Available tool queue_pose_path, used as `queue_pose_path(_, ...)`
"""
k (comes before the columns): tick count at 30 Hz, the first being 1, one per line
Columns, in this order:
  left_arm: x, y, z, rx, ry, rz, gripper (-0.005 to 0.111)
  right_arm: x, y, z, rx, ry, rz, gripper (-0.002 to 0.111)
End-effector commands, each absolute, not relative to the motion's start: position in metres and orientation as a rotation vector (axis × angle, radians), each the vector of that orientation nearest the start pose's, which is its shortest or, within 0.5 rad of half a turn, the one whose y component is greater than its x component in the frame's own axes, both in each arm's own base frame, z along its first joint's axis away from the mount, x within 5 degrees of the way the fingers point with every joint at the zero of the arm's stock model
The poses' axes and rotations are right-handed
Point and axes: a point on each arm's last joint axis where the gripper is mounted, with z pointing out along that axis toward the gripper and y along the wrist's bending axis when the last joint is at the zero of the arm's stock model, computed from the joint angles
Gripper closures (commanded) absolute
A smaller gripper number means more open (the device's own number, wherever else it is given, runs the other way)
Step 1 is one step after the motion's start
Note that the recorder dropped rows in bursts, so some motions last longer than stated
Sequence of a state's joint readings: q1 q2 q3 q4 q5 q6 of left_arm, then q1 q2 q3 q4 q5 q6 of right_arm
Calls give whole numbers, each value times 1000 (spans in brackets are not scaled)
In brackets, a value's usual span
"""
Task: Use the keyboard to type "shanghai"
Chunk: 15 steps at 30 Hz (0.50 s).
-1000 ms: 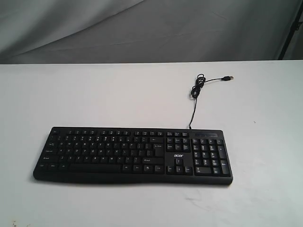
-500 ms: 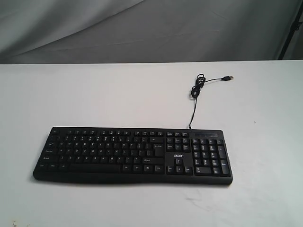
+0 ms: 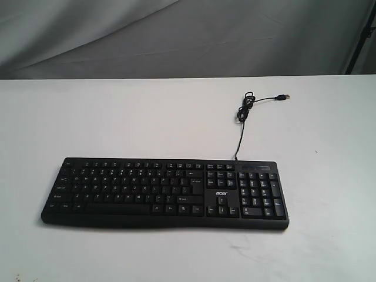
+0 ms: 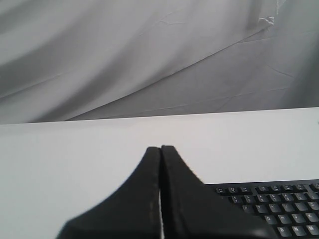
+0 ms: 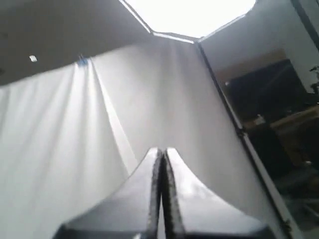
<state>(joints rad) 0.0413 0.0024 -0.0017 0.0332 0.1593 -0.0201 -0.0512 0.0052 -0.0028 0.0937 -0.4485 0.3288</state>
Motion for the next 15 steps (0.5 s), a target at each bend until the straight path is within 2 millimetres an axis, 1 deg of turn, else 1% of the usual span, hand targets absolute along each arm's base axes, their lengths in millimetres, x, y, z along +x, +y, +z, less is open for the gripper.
queue_pose_path(1,56,2,199,-26,1637,37,107,42,1,274,214,952,388,108)
queue_pose_path(4,56,2,199,-26,1637,37,107,53,4,302,183,985,393,108)
queue_pose_path(6,56,2,199,-26,1637,37,107,67,6,322,123,1028,348,108)
queue_pose_path(7,56,2,199,-26,1637,37,107,77,8,333,77,1056,315,108)
queue_pose_path(8,56,2,199,-26,1637,37,107,89,10,345,20,1089,275,108)
queue_pose_path(9,56,2,199,-26,1637,37,107,104,11,352,-21,1137,244,108)
queue_pose_path(11,56,2,199,-26,1637,37,107,137,13,371,-106,1237,177,108)
queue_pose_path(12,56,2,199,-26,1637,37,107,150,13,383,-118,1258,177,108)
queue_pose_path(13,56,2,199,-26,1637,37,107,173,12,388,-118,1304,191,108)
queue_pose_path(14,56,2,199,-26,1637,37,107,189,11,398,-112,1310,187,108)
queue_pose_path(15,56,2,199,-26,1637,37,107,205,9,404,-120,1336,165,108)
